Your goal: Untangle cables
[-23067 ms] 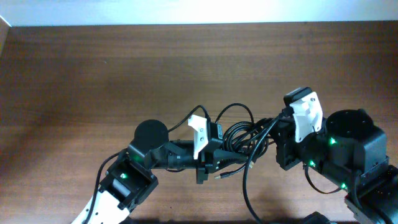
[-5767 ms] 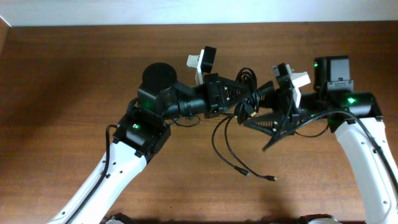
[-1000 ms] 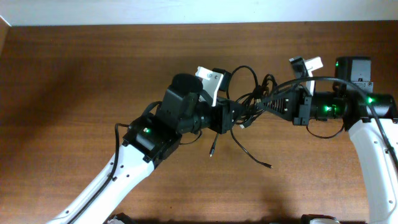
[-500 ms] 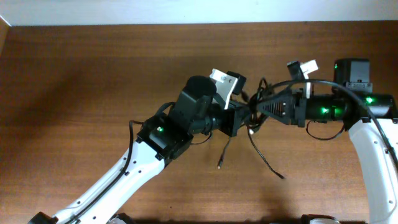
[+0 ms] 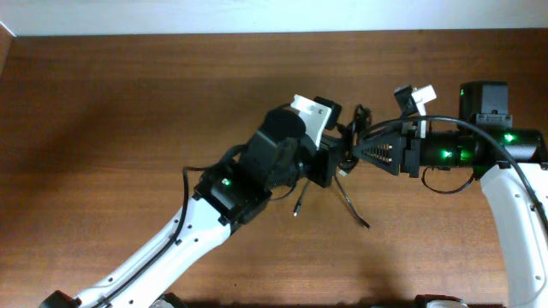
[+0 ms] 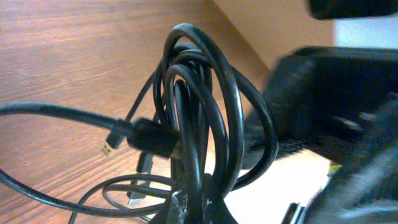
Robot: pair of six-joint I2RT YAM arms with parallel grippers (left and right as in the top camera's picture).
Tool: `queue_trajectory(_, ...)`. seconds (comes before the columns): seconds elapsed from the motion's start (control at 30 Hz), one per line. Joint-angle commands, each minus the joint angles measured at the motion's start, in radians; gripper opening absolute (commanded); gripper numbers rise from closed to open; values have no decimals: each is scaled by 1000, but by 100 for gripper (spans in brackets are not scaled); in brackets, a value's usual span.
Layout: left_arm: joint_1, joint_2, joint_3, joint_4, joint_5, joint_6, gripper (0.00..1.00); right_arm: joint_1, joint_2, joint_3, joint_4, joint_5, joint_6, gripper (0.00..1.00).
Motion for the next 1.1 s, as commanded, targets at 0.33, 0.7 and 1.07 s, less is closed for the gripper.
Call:
queue_trajectory(0.33,-71,-18,1,12,-36,9,0,-2,-6,9,24,25,-14,4)
queue_trajectory(0.7,77,-18,1,-373,-240,-13,0,-13,-6,10,50,-293,-6,4)
queue_trajectory(1.07,79,-154,1,-492,-481,36,0,-502,-6,11,-4,227,144,4)
